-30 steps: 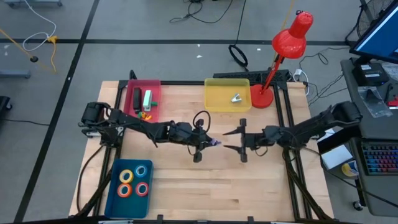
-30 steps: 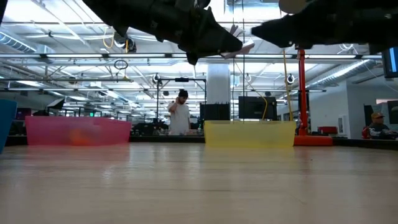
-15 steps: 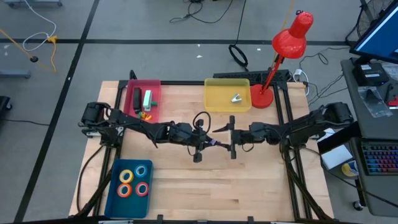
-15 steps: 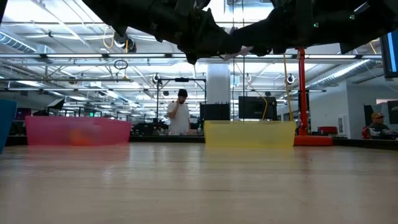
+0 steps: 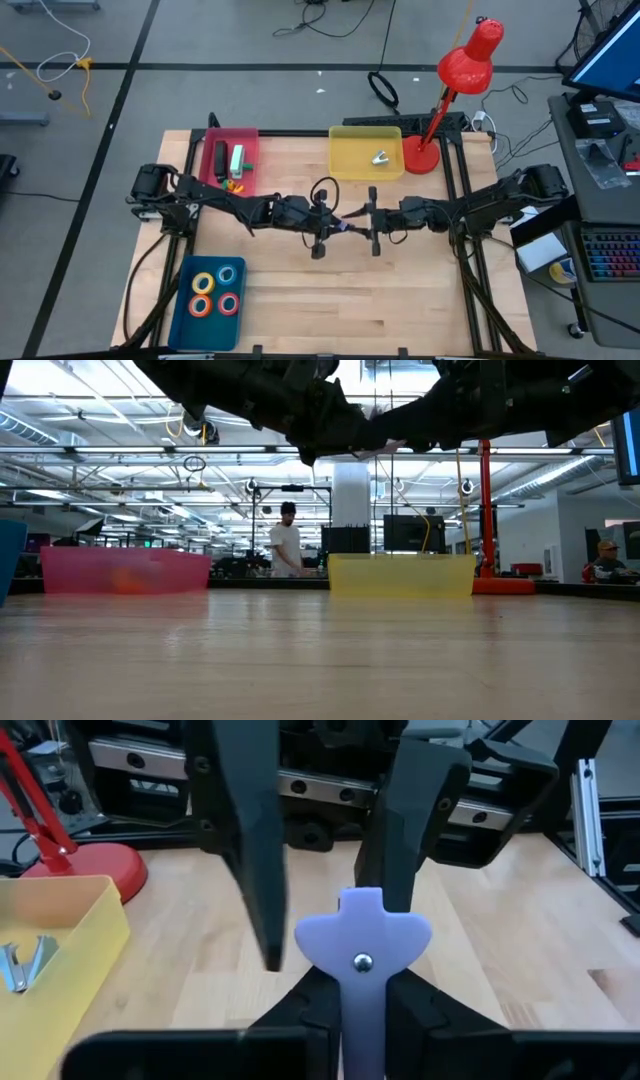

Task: Pick and place Stapler, Stapler remover, tape
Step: Put the purple staple remover into the yellow bin

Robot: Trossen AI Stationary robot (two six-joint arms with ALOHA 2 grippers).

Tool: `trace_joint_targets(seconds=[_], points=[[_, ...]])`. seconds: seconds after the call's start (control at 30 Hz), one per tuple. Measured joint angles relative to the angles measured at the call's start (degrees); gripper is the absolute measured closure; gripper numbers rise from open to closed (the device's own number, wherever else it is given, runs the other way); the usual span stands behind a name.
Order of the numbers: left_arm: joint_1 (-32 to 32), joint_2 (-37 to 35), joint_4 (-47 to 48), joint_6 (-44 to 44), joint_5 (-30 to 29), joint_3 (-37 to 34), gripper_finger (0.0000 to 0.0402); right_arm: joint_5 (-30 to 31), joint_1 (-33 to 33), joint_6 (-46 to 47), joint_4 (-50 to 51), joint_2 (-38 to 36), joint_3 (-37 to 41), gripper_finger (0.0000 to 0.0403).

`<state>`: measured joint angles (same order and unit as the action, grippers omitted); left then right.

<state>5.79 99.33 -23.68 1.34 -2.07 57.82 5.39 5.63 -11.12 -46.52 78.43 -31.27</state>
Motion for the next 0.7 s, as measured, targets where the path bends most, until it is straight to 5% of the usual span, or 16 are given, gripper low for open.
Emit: trace_joint_targets(seconds=[0.4, 0.7], points=[[-0.18, -0.09, 1.72, 0.14, -1.96, 0.0, 0.0372, 0.43, 0.0, -0.48, 0.45, 0.02, 0.04, 0.0386], [-0.12, -0.09, 2.45, -0.82, -2.42, 0.13, 0.0301, 0.33, -0.02, -2.36, 0.52, 0.09, 0.04, 0.0395]])
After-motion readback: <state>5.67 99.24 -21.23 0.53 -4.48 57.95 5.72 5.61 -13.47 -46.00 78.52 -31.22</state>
